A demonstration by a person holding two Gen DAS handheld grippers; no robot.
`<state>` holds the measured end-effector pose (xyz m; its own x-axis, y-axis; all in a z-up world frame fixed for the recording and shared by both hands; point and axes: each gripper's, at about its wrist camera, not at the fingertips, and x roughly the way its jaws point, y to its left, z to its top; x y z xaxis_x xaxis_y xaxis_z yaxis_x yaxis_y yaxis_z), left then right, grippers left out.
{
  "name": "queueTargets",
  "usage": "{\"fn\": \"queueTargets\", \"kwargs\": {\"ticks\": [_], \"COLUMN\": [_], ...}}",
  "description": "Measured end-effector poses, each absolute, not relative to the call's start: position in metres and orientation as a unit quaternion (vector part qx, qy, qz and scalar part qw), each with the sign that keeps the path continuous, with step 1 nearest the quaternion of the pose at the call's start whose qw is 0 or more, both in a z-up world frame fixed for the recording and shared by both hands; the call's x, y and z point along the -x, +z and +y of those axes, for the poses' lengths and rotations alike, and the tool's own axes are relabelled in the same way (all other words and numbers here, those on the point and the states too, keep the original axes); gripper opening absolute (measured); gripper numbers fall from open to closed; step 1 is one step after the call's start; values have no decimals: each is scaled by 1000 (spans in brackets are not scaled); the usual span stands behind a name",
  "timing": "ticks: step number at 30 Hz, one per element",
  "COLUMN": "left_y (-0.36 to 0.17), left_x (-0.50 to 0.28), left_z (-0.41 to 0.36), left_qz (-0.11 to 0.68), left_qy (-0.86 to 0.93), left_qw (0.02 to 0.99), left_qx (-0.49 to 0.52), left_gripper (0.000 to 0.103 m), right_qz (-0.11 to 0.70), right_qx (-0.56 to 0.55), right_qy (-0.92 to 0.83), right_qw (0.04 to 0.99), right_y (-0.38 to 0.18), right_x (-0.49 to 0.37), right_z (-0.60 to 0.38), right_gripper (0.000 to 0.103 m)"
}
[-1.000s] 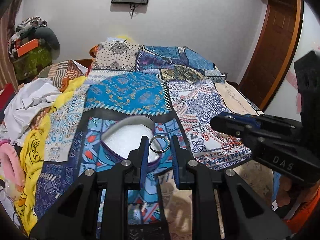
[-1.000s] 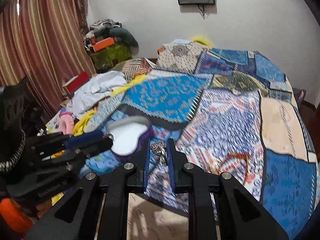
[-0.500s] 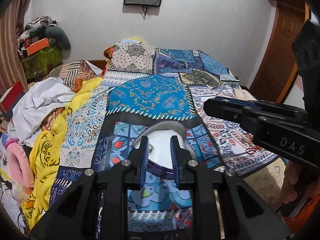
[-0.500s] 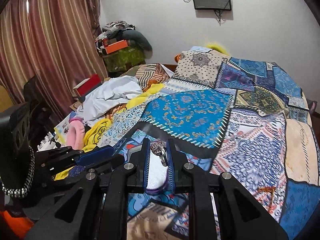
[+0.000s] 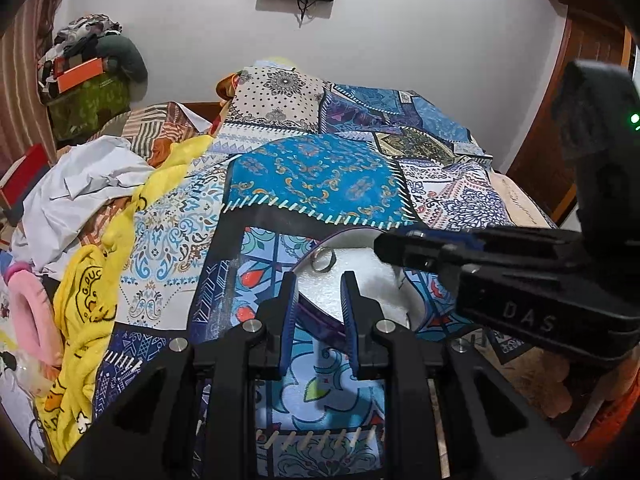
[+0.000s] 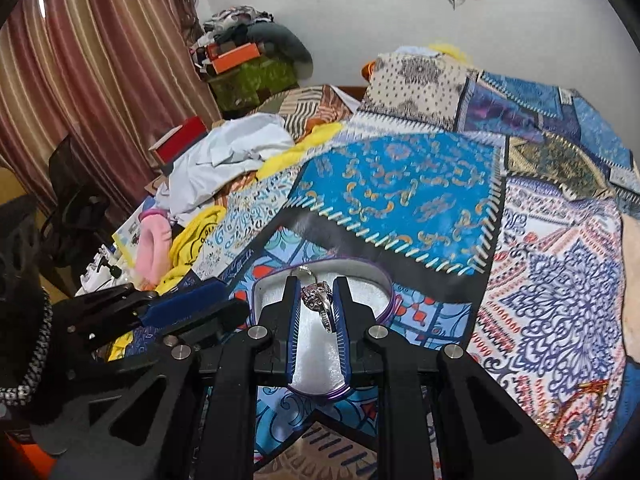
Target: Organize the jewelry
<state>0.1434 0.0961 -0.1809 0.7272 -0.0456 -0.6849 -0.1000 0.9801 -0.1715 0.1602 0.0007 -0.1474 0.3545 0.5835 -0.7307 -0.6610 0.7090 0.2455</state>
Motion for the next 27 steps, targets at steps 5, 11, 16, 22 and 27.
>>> {"fn": "queueTargets", "kwargs": {"ticks": [5, 11, 16, 22, 27], "left_y": [-182, -182, -178, -169, -164], "left_x": [-144, -140, -137, -133, -131], "left_z": [98, 101, 102, 94, 82], "left_qz": [375, 379, 379, 374, 376], "left_qy": [21, 30, 36, 39, 31], "left_qw": [922, 919, 919, 922, 922], "left_qx": [94, 102, 101, 93, 87], "left_gripper": [21, 28, 31, 41, 47], "right_qz": [445, 460, 446, 422, 410], "right_qx": [37, 34, 40, 62, 56], "right_qy": [377, 377, 368, 341, 327], "right_qw": [811, 803, 815, 838, 850], "right_y": [-156, -155, -146, -134, -126], "right_x": [-163, -165, -158, -147, -141], "right_z": [1, 2, -4, -21, -42], "right_gripper": [15, 20, 24, 42, 42]}}
